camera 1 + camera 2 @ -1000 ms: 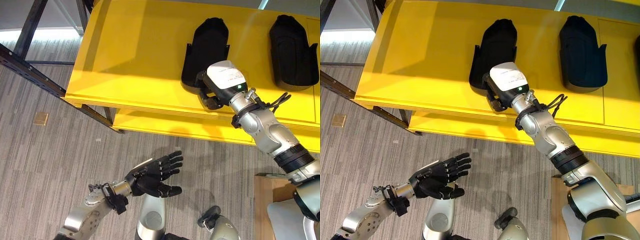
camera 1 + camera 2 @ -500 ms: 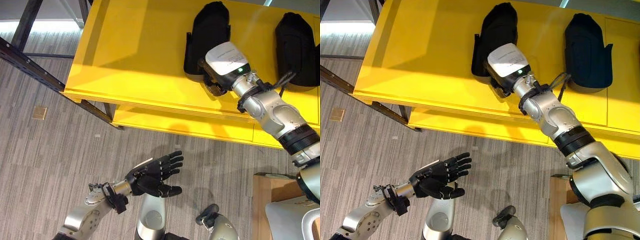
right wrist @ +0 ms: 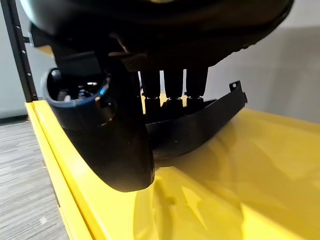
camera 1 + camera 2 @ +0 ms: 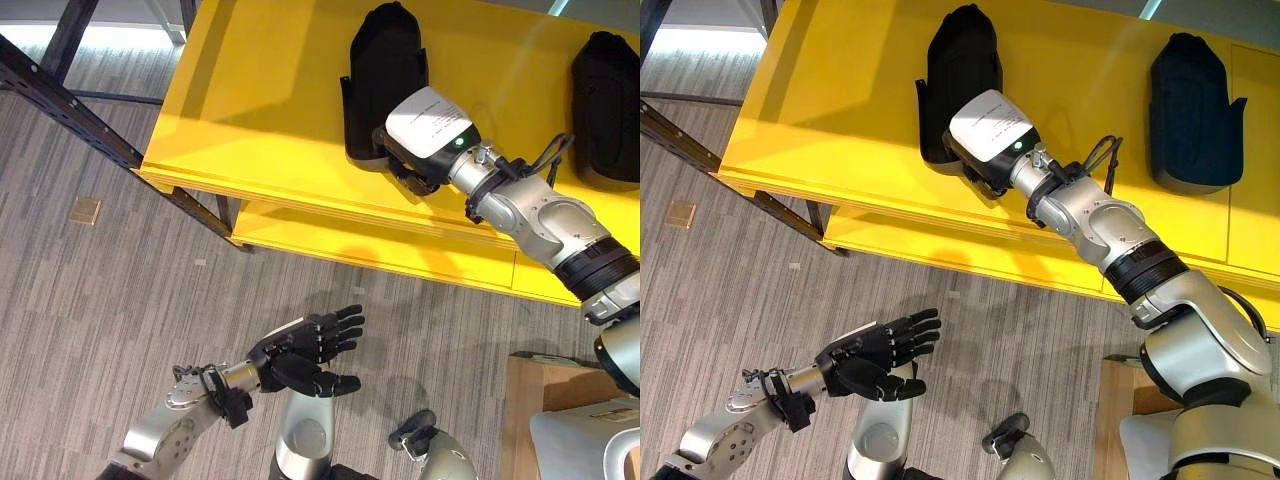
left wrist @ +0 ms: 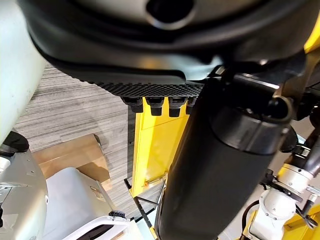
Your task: Move parts from the plastic box to the shelf.
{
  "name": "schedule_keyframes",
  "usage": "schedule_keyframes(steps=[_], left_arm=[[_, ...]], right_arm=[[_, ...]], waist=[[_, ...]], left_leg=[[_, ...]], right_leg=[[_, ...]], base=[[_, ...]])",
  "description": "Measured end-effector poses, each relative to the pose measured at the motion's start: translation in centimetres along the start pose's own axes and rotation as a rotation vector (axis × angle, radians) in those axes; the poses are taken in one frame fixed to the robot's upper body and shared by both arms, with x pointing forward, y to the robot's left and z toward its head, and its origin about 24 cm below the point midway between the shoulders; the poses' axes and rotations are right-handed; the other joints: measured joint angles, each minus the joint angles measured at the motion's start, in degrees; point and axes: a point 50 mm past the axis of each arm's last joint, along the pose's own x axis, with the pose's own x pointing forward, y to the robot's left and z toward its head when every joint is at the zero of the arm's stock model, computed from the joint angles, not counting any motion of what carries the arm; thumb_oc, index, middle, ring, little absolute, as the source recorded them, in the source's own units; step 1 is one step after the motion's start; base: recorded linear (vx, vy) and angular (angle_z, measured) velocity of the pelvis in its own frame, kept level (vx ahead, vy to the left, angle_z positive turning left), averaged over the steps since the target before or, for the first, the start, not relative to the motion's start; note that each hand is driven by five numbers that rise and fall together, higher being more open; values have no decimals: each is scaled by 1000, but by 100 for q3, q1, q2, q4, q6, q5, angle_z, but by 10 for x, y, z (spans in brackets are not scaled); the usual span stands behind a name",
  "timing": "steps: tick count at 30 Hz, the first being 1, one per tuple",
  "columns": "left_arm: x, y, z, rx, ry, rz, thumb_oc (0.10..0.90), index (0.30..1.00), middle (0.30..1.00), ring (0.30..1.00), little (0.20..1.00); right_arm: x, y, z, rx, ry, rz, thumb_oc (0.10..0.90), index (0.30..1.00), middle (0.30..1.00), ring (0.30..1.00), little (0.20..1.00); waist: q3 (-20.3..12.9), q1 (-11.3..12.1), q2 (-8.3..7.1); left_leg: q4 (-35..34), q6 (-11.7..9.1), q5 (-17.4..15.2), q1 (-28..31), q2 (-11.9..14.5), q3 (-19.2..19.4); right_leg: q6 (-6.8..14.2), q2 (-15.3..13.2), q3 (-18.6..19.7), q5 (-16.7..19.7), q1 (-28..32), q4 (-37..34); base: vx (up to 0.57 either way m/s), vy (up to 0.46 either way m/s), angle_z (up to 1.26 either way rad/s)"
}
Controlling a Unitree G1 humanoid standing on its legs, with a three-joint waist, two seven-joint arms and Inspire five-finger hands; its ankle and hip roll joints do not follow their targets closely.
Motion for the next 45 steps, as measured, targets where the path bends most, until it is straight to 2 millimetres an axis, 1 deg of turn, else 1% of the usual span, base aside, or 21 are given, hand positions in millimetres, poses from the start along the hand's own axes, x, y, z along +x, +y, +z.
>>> schedule_keyframes(steps=[5,11,13,16,19,23,24,25,26,27,30,34,39,42,45], left_arm=[[1,0,0,2,0,-4,900,1000,1000,1000,1000],[4,-1,4,12,-4,-14,900,1000,1000,1000,1000],[4,-1,3,12,-4,-13,900,1000,1000,1000,1000],[5,-1,4,13,-3,-15,900,1000,1000,1000,1000],[6,-2,3,11,1,-16,900,1000,1000,1000,1000],[6,-2,3,11,1,-15,900,1000,1000,1000,1000],[6,-2,3,11,1,-15,900,1000,1000,1000,1000],[6,-2,3,11,1,-15,900,1000,1000,1000,1000],[6,-2,3,11,1,-15,900,1000,1000,1000,1000],[6,-2,3,11,1,-15,900,1000,1000,1000,1000],[5,-2,2,9,3,-13,900,1000,1000,1000,1000],[4,-2,2,7,3,-14,900,1000,1000,1000,1000],[3,-2,0,2,7,-16,900,1000,1000,1000,1000],[2,-1,0,0,6,-12,900,1000,1000,1000,1000],[2,-1,1,3,3,-11,900,1000,1000,1000,1000]], right_arm=[[-1,-1,-9,23,86,-24,400,300,300,300,300],[-4,3,-28,33,224,-43,400,300,300,300,300],[-4,3,-32,39,254,-47,400,300,300,300,300],[-6,6,-36,38,278,-54,400,300,300,300,300],[-7,6,-37,37,282,-54,400,300,300,300,300],[-5,3,-35,-4,227,-50,400,300,300,300,300],[-4,2,-34,-24,204,-45,541,498,498,498,498],[-4,0,-34,-38,188,-38,567,533,533,533,533],[-4,-1,-34,-51,169,-29,649,649,649,649,649],[-4,-2,-34,-51,161,-25,900,1000,1000,1000,1000],[-1,-4,-29,-79,105,0,900,1000,1000,1000,1000],[-1,-4,-25,-117,35,75,900,1000,1000,1000,1000],[-2,4,-18,-174,-21,195,900,1000,1000,1000,1000],[-4,4,-19,-192,5,238,900,1000,1000,1000,1000],[-4,6,-28,-138,151,255,900,1000,1000,1000,1000]], waist=[[0,-6,0],[-1,-22,0],[-1,-33,0],[-1,-36,1],[-1,-46,2],[-2,-47,2],[-2,-48,3],[-2,-49,2],[-2,-44,2],[-2,-39,2],[-2,-37,2],[-2,-24,2],[-2,-21,2],[-3,-23,-1],[-2,-36,-3]], left_leg=[[71,-4,3,-114,30,-1],[83,-8,8,-138,37,-8],[83,-8,8,-140,36,-7],[81,-8,8,-140,36,-6],[80,-8,8,-140,34,10],[80,-9,10,-140,30,27],[80,-10,10,-140,30,27],[80,-11,11,-139,31,27],[80,-11,12,-135,31,27],[80,-11,12,-132,31,26],[80,-16,14,-113,31,26],[80,-22,23,-89,36,27],[80,-25,43,-73,45,26],[80,-25,53,-60,52,25],[80,-25,70,-47,63,26]], right_leg=[[-22,2,42,-27,-152,116],[-26,-3,41,-32,-181,145],[-33,-10,41,-40,-189,160],[-43,-21,42,-62,-205,191],[-46,-34,54,-68,-224,209],[-45,-46,79,-71,-255,233],[-48,-48,79,-75,-260,243],[-49,-50,78,-80,-262,252],[-55,-53,78,-89,-262,267],[-55,-56,78,-95,-262,277],[-59,-64,78,-110,-263,312],[-67,-65,76,-120,-257,343],[-75,-69,85,-126,-257,384],[-76,-66,92,-126,-254,395],[-77,-53,150,-125,-260,414]], base=[[1,-1,-2],[0,0,0],[0,0,0],[0,0,0],[0,0,0],[-1,5,-1],[0,0,0],[0,0,0],[0,0,0],[0,0,0],[0,0,0],[0,0,0],[0,0,0],[0,-10,0],[0,0,0]])
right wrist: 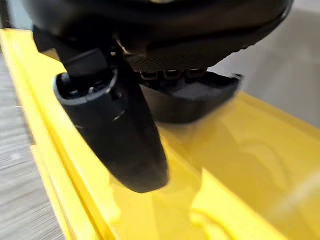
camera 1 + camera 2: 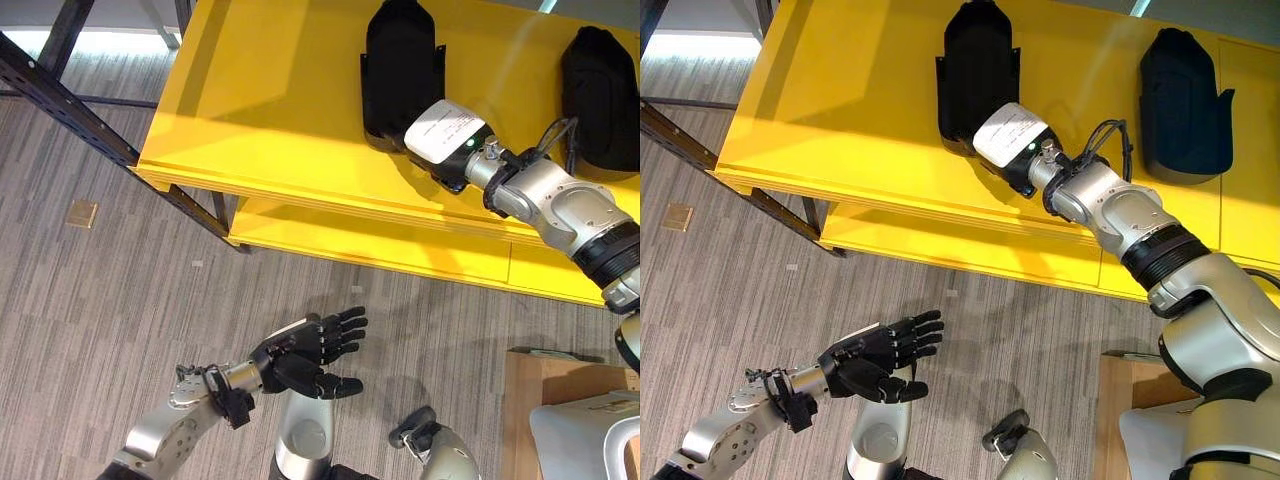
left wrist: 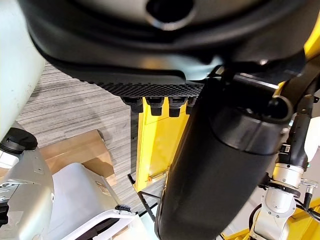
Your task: Move parts from the plastic box to the shelf.
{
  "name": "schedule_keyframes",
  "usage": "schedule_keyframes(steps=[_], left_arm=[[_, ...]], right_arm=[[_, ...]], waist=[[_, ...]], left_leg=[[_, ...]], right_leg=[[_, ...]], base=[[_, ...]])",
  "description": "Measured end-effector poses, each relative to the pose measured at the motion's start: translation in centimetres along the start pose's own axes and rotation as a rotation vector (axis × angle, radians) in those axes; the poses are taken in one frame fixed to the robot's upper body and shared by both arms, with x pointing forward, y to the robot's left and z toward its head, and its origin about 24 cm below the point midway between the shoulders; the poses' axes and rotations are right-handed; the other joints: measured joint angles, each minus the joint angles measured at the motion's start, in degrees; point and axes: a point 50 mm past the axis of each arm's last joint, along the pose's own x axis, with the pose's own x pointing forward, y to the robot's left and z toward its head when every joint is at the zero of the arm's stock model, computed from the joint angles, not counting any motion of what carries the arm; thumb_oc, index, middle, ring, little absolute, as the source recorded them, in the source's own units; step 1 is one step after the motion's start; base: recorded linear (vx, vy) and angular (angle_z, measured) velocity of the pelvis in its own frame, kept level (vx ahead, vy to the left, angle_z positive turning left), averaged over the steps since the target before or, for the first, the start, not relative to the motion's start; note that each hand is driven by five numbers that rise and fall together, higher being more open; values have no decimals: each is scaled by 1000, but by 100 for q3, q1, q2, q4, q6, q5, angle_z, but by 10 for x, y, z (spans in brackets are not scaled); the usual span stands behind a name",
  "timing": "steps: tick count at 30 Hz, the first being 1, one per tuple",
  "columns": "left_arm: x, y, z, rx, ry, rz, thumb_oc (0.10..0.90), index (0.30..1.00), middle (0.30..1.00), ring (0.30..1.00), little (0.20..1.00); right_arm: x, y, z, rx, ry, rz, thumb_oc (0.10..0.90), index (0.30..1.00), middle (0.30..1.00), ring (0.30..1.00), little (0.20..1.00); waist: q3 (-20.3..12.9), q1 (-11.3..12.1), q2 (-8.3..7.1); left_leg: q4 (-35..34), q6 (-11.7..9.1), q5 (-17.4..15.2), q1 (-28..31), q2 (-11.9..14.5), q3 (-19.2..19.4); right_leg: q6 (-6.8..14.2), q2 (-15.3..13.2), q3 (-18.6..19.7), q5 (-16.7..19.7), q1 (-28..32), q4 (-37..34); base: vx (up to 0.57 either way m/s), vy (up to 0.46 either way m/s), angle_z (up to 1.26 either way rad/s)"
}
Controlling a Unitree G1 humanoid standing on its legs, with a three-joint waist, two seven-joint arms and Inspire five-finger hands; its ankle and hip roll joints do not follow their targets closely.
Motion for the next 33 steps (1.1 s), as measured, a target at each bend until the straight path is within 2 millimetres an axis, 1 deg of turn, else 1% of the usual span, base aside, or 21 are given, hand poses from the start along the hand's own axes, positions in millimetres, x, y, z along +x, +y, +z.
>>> schedule_keyframes(steps=[2,4,7,8,11,14,16,19,23,33], left_arm=[[0,0,1,2,-1,-1,900,1000,1000,1000,1000],[1,0,1,4,-2,-2,900,1000,1000,1000,1000],[1,0,2,5,-2,-2,900,1000,1000,1000,1000],[2,0,3,6,-3,-4,900,1000,1000,1000,1000],[3,-1,4,8,-4,-4,900,1000,1000,1000,1000],[5,-1,5,12,-5,-6,900,1000,1000,1000,1000],[7,-1,8,22,-9,0,900,1000,1000,1000,1000],[11,0,10,26,-3,7,900,1000,1000,1000,1000],[14,0,13,33,-6,19,900,1000,1000,1000,1000],[16,0,15,39,-9,14,900,1000,1000,1000,1000]], right_arm=[[-1,4,-8,43,83,11,900,1000,1000,1000,1000],[0,11,-20,130,190,16,900,1000,1000,1000,1000],[0,17,-25,179,249,22,900,1000,1000,1000,1000],[-1,22,-27,239,287,5,900,1000,1000,1000,1000],[1,25,-24,276,308,-7,900,1000,1000,1000,1000],[0,28,-26,333,340,-31,900,1000,1000,1000,1000],[-2,32,-28,473,386,-66,900,1000,1000,1000,1000],[1,34,-28,618,444,-103,900,1000,1000,1000,1000],[3,34,-23,636,431,-111,900,1000,1000,1000,1000],[4,33,-20,636,414,-112,900,1000,1000,1000,1000]], waist=[[0,-1,0],[-2,-13,-3],[-2,-36,-6],[-2,-50,-7],[-2,-135,-7],[-2,-158,-7],[-2,-163,-7],[-2,-220,-6],[-3,-279,-4],[-9,-314,9]], left_leg=[[0,3,9,2,1,0],[-2,8,19,4,2,0],[-6,12,26,4,2,0],[-7,13,29,2,2,0],[-8,14,29,0,2,1],[-18,14,29,-2,3,8],[-21,15,28,-4,2,24],[-19,16,28,0,0,49],[-19,17,30,0,0,59],[-23,23,32,2,-29,97]], right_leg=[[-2,3,5,2,-1,3],[-6,7,15,6,-3,1],[-7,10,17,7,-4,2],[-7,10,19,7,-5,2],[-7,10,24,7,-9,-2],[-6,10,29,8,-20,-9],[-5,7,37,9,-27,-12],[-2,-2,50,11,-38,-4],[-2,-11,57,11,-54,9],[-3,-69,74,8,-96,49]], base=[[0,0,0],[-16,2,0],[-24,-3,0],[0,0,0],[0,0,0],[0,0,0],[0,0,0],[2,6,-1],[0,0,0],[-8,10,-1]])
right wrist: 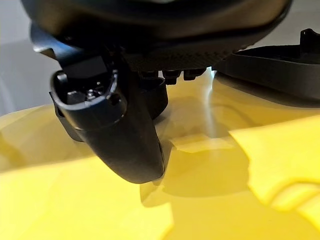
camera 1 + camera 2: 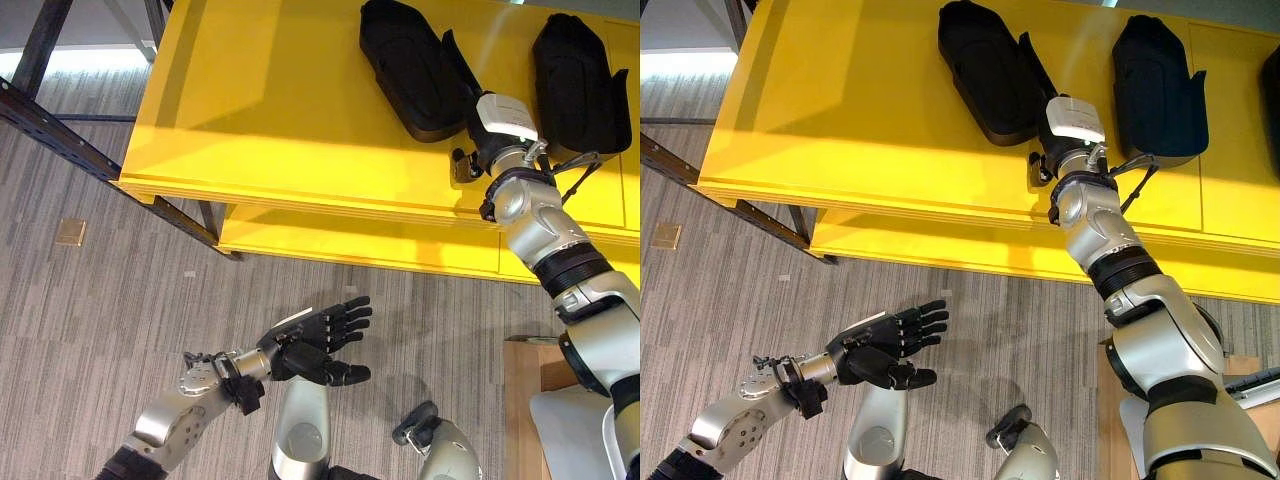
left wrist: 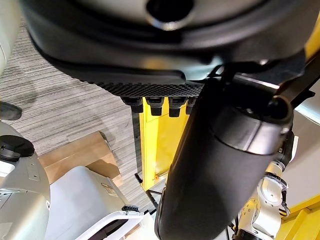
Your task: Move parts from the plastic box to the shelf.
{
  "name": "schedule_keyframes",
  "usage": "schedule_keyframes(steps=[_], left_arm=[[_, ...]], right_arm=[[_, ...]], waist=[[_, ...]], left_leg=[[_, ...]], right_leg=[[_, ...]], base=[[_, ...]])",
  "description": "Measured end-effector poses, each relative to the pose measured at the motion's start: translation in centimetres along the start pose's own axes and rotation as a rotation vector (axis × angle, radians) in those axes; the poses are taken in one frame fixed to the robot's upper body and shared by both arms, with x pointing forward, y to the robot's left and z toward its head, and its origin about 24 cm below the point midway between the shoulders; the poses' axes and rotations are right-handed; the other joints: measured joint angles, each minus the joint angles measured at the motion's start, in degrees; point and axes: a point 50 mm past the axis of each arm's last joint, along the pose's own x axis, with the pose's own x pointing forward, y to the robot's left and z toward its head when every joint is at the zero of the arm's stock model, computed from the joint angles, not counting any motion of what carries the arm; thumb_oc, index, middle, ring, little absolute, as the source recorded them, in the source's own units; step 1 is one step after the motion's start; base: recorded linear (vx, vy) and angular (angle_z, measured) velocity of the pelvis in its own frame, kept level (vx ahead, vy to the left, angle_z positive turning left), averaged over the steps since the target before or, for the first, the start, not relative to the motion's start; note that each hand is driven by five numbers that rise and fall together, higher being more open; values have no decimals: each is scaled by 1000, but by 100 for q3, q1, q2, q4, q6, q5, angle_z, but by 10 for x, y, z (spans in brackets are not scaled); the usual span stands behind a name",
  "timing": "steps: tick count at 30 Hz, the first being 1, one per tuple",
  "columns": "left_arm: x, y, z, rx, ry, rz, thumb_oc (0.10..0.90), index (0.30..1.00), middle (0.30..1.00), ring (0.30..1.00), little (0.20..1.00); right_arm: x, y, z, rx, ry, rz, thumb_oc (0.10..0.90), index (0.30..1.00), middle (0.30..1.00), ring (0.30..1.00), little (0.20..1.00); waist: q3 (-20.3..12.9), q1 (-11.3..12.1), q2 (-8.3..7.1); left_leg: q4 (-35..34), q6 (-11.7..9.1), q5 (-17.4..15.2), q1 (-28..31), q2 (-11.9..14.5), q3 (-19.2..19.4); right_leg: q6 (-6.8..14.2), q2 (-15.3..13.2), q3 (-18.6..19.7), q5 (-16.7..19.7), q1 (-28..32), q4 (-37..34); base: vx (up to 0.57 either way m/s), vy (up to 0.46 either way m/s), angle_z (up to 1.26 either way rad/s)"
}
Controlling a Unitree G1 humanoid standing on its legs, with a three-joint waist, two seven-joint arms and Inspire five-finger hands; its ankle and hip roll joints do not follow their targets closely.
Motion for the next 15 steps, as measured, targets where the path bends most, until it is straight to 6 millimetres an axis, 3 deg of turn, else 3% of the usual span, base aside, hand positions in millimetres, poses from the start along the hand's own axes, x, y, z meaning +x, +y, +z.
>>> schedule_keyframes(steps=[9,15], left_arm=[[1,1,1,2,-3,16,900,1000,1000,1000,1000],[0,1,-1,-6,-1,19,900,1000,1000,1000,1000]], right_arm=[[-1,3,4,7,-19,38,900,1000,1000,1000,1000],[-9,17,9,81,-36,86,900,1000,1000,1000,1000]], waist=[[-2,-2,13],[-3,-26,14]], left_leg=[[-4,4,3,44,-8,34],[-80,10,8,195,-6,147]], right_leg=[[0,-17,9,0,1,18],[1,-23,124,0,16,24]], base=[[0,1,0],[0,3,-7]])
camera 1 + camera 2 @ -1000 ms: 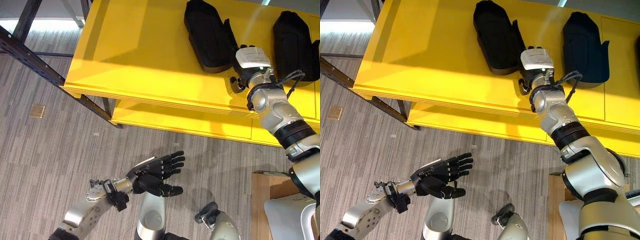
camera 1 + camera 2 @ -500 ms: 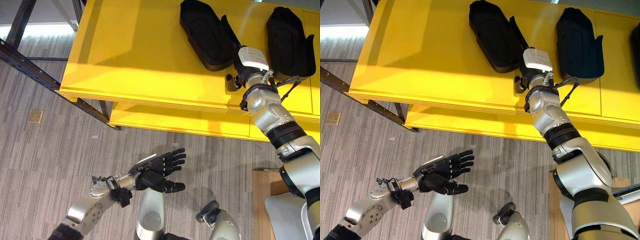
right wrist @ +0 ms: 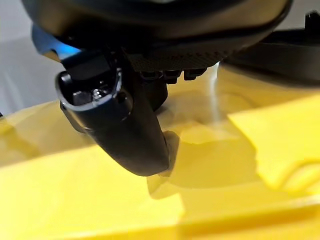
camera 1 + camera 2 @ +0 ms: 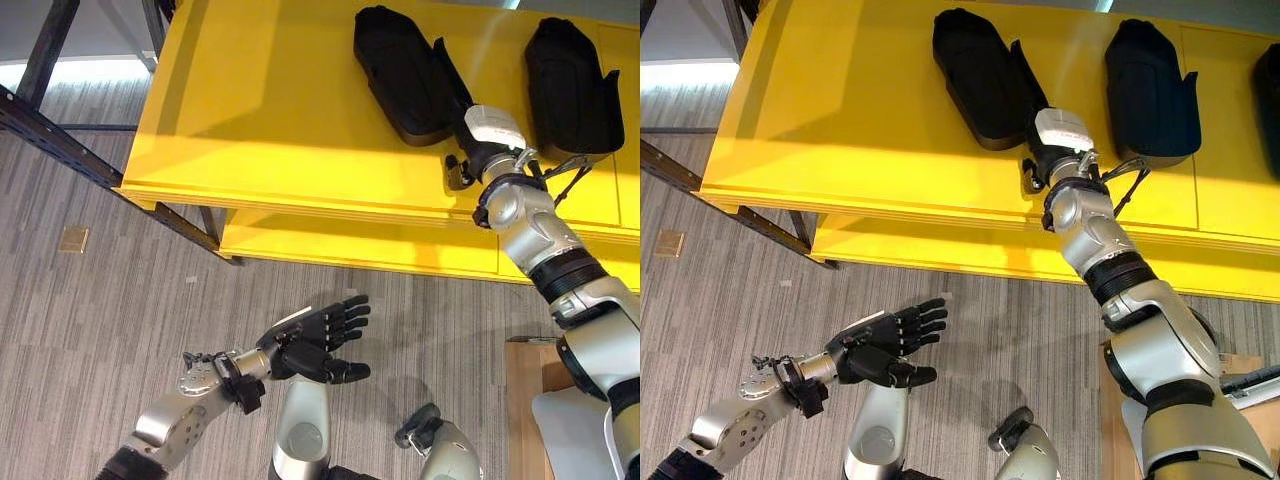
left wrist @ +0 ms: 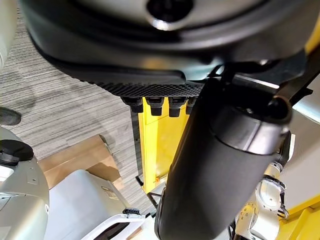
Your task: Move parts from the plastic box to the shelf.
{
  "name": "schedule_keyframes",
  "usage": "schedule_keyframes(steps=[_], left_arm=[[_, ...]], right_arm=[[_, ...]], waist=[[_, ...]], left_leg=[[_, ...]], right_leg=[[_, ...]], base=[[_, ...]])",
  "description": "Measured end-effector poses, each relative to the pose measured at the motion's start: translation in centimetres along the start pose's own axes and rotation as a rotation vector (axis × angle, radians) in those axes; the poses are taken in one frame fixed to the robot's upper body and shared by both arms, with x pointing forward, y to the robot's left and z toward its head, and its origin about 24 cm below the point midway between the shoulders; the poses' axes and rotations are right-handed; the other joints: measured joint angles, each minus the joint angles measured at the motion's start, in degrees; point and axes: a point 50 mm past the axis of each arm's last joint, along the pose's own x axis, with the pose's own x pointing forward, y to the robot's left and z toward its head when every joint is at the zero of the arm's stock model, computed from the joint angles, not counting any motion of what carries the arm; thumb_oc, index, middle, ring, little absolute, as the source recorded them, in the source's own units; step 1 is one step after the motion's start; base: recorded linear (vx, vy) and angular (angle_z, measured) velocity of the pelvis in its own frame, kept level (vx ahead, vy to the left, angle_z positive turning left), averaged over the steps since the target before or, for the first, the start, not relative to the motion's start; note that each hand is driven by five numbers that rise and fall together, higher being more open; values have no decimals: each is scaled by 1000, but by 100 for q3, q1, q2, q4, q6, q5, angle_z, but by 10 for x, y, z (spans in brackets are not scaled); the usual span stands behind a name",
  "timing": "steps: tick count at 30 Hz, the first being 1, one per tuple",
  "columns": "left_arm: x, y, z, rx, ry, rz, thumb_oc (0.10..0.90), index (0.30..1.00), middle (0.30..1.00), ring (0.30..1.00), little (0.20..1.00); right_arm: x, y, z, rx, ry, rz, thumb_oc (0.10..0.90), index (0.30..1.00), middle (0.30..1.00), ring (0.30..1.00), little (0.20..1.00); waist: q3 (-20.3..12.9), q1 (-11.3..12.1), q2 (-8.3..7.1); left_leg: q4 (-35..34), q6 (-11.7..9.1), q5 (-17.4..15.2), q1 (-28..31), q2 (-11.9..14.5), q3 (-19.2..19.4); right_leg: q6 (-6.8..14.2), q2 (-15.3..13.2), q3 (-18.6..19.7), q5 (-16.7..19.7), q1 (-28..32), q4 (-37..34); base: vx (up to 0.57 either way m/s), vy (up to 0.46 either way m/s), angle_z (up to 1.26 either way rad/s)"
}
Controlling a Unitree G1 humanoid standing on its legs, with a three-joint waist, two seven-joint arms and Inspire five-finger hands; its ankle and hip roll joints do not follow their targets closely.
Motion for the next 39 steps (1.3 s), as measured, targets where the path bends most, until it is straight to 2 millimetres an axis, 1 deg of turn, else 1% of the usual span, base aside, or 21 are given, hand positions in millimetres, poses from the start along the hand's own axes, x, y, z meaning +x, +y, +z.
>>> schedule_keyframes(steps=[2,3,6,9,14,21,31,36,39], left_arm=[[1,0,0,-2,-3,-1,900,1000,1000,1000,1000],[1,0,0,-2,-3,-2,900,1000,1000,1000,1000],[2,-1,1,-6,-9,-4,900,1000,1000,1000,1000],[7,-4,1,-21,-31,-16,900,1000,1000,1000,1000],[7,-4,0,-27,-20,-16,900,1000,1000,1000,1000],[7,-4,-1,-31,-15,-14,900,1000,1000,1000,1000],[7,-4,-2,-34,-13,-11,900,1000,1000,1000,1000],[8,-4,-3,-38,-16,-13,900,1000,1000,1000,1000],[12,-7,-4,-58,-33,-20,900,1000,1000,1000,1000]], right_arm=[[-1,4,-1,79,16,20,900,1000,1000,1000,1000],[-2,5,0,183,24,22,900,1000,1000,1000,1000],[-3,9,3,332,31,42,900,1000,1000,1000,1000],[-4,13,2,431,44,54,900,1000,1000,1000,1000],[-4,20,5,564,59,67,900,1000,1000,1000,1000],[-6,26,7,594,55,72,900,1000,1000,1000,1000],[-6,28,10,605,47,70,900,1000,1000,1000,1000],[-6,30,12,659,52,62,900,1000,1000,1000,1000],[-6,31,14,678,50,64,900,1000,1000,1000,1000]], waist=[[0,-57,0],[0,-90,1],[-1,-142,2],[-1,-170,2],[-6,-233,10],[-6,-254,11],[-13,-274,34],[-16,-275,62],[-20,-287,82]], left_leg=[[1,0,0,4,0,0],[3,0,1,7,-1,0],[3,3,4,31,0,3],[0,3,4,82,1,9],[0,8,4,117,-2,15],[-11,18,5,211,-11,79],[-13,19,4,222,-16,97],[-16,25,6,228,-42,99],[-17,33,10,244,-63,116]], right_leg=[[0,0,1,0,4,0],[0,0,3,0,8,0],[0,0,11,0,23,8],[-2,0,17,-1,72,8],[-14,-10,24,-9,106,-6],[-4,-24,121,0,139,11],[-11,-41,138,-5,131,17],[-9,-69,142,-5,132,25],[-9,-94,145,-4,134,29]], base=[[0,0,0],[0,0,0],[0,0,0],[0,0,0],[0,0,0],[3,6,-3],[0,0,0],[0,0,0],[0,0,0]])
